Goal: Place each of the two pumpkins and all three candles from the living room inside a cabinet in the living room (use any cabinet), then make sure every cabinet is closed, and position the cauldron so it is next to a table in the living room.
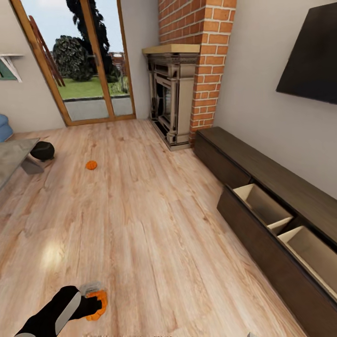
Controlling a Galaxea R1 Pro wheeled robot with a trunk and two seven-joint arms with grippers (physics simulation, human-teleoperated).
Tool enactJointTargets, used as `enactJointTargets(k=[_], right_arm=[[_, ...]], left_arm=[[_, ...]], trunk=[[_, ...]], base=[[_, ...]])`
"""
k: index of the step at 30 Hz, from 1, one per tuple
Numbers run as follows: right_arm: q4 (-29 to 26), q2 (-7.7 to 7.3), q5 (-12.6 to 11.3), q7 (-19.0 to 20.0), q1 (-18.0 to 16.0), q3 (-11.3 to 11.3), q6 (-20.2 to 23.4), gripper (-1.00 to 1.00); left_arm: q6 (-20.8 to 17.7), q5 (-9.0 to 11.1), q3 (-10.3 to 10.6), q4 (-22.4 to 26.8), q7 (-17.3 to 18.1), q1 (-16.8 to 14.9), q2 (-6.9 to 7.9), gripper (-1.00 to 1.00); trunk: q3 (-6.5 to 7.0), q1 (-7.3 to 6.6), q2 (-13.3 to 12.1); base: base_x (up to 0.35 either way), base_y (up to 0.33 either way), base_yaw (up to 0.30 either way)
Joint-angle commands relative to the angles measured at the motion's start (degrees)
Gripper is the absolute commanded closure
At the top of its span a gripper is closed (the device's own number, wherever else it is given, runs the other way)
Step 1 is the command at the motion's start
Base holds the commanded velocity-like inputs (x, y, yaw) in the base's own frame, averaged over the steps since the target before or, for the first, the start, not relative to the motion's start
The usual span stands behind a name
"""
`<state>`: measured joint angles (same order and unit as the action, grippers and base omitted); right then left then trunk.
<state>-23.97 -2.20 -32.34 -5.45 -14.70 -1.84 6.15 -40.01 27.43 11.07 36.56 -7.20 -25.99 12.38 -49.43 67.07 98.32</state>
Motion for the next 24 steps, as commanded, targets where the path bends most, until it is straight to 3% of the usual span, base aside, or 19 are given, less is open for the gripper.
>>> enactJointTargets(k=[1, 13, 24], right_arm=[[0.0, 0.00, 0.0, 0.0, 0.0, 0.0, 0.0, -1.00], [0.0, 0.00, 0.1, 0.0, 0.0, -0.1, 0.0, -1.00], [0.0, 0.00, 0.1, -0.1, 0.0, -0.1, 0.0, -1.00]], left_arm=[[0.0, 0.0, 0.0, 0.0, 0.0, 0.0, 0.00, -1.00], [0.1, 0.0, -0.1, 0.0, 0.0, 0.0, 0.13, -1.00], [2.6, 0.0, 0.0, 0.0, 0.1, 0.0, 0.34, -1.00]], trunk=[[0.00, 0.00, 0.0], [0.00, 0.00, 0.0], [0.00, 0.00, 0.0]], base=[[-0.028, 0.268, 0.291], [-0.005, 0.303, 0.292], [0.058, 0.316, 0.292]])
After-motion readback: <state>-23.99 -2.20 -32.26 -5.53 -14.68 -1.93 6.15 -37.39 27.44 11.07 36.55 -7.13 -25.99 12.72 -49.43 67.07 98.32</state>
